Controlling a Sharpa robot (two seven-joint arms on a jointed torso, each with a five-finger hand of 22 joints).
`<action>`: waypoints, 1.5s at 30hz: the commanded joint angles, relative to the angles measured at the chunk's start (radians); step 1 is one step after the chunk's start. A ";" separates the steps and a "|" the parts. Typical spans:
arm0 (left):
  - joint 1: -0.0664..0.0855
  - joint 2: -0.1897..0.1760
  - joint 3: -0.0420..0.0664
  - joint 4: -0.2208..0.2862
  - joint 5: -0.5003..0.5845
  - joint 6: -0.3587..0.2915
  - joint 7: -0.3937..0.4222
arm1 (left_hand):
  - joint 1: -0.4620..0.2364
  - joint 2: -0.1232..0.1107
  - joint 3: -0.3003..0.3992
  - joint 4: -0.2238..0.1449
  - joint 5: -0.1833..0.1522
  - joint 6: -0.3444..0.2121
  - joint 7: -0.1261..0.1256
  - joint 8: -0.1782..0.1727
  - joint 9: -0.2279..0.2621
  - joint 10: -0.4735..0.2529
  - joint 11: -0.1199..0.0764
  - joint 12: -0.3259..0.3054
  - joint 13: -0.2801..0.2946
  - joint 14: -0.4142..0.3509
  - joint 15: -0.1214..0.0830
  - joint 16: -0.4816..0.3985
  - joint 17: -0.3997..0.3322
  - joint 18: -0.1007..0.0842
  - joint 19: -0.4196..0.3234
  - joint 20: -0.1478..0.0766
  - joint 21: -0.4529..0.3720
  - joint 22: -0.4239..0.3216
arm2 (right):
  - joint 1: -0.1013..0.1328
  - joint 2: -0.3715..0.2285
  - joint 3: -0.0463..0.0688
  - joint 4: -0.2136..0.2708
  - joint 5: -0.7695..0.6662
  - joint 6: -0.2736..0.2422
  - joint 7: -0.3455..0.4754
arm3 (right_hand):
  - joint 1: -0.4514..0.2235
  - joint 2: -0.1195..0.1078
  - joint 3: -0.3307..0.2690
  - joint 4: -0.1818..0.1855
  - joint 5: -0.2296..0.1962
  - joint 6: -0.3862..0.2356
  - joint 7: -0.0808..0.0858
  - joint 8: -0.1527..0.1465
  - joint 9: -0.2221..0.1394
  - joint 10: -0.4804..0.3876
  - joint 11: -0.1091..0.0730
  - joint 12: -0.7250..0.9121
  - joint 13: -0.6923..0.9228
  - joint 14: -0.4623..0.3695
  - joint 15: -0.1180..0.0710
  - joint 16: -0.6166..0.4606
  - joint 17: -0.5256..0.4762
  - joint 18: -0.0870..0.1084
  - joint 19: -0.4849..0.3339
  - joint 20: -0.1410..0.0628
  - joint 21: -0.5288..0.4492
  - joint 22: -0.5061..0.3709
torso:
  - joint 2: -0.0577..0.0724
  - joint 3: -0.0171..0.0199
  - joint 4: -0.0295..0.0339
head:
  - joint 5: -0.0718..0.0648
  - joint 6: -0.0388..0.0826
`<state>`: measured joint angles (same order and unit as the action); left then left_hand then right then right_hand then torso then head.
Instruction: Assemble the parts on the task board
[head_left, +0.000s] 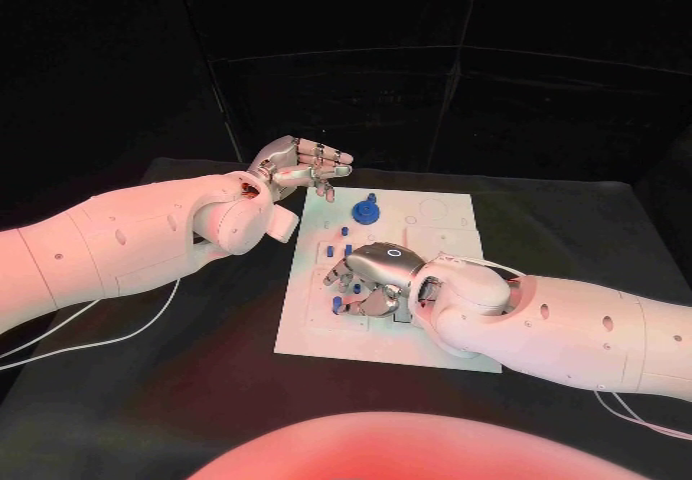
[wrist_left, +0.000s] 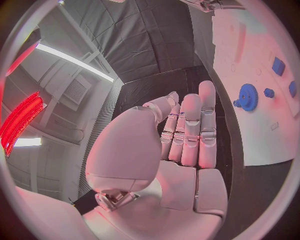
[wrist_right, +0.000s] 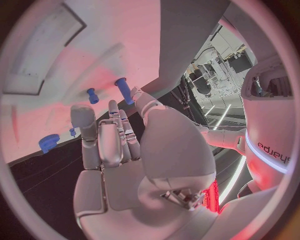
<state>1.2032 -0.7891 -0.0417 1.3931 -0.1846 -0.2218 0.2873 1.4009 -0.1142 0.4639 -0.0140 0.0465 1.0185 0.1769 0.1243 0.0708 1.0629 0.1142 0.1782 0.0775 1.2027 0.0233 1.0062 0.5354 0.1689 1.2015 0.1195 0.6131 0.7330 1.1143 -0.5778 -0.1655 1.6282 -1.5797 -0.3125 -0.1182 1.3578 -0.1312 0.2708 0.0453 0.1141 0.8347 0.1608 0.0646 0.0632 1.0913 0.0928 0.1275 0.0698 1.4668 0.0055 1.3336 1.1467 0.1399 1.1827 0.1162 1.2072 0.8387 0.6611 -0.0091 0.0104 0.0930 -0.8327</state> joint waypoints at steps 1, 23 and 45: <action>0.002 -0.003 0.001 0.002 0.003 0.011 0.000 | -0.001 0.006 -0.003 -0.001 0.002 -0.001 0.003 0.003 -0.001 -0.009 0.001 0.006 -0.002 -0.009 0.000 0.001 -0.001 0.012 -0.009 -0.002 -0.006 -0.001 | 0.001 -0.035 0.001 0.026 0.026 -0.091 0.028 | 0.005 0.002 -0.012 -0.003 0.004 0.019 0.004 0.001 0.004 -0.004 0.002 0.008 0.003 0.025 0.005 0.000 -0.001 -0.001 -0.005 0.001 -0.003 0.001 | -0.001 -0.0006 -0.0011 | -0.002 0.003; 0.001 -0.009 -0.011 -0.001 0.003 0.010 -0.001 | -0.002 0.006 -0.004 -0.001 0.002 -0.001 0.003 0.003 -0.001 -0.009 0.001 0.007 -0.002 -0.010 0.000 0.002 -0.001 0.012 -0.009 -0.002 -0.007 -0.001 | 0.079 -0.482 0.002 0.203 0.462 -0.130 -0.089 | -0.092 0.061 -0.257 0.089 0.074 0.176 -0.049 0.186 0.101 0.351 -0.063 1.255 1.255 0.086 -0.044 0.197 0.326 -0.047 0.137 -0.045 0.152 0.265 | -0.003 -0.0012 -0.0017 | -0.077 0.041; 0.001 -0.017 -0.013 0.005 0.003 0.010 0.000 | -0.007 0.009 -0.006 0.003 0.002 -0.002 0.003 0.004 -0.001 -0.011 0.001 0.009 -0.002 -0.010 0.001 0.003 -0.003 0.012 -0.009 -0.001 -0.007 -0.002 | 0.043 -0.519 -0.007 0.216 0.122 -0.010 -0.276 | -0.178 0.046 -0.432 0.247 0.126 0.158 -0.063 0.275 0.179 0.333 -0.072 1.242 1.268 0.086 -0.050 0.201 0.336 -0.047 0.136 -0.049 0.152 0.270 | -0.002 -0.0017 -0.0056 | -0.094 0.036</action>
<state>1.2030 -0.8054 -0.0555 1.3954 -0.1845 -0.2199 0.2833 1.3963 -0.1096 0.4611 -0.0112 0.0464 1.0186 0.1769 0.1243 0.0710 1.0593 0.1179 0.1829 0.0776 1.1991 0.0270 1.0063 0.5339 0.1689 1.2015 0.1195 0.6090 0.7324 1.1597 -1.1004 -0.1724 1.8436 -1.3866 -0.3608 -0.3614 1.1892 -0.0837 -0.1602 0.2896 0.2419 0.9920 0.1022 0.3367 0.2401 1.4235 0.0251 1.3696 1.3080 1.4666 -0.0378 1.5336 1.3079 0.1085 1.3173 0.0751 1.3590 1.1071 0.6584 -0.0102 0.0045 -0.0005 -0.7959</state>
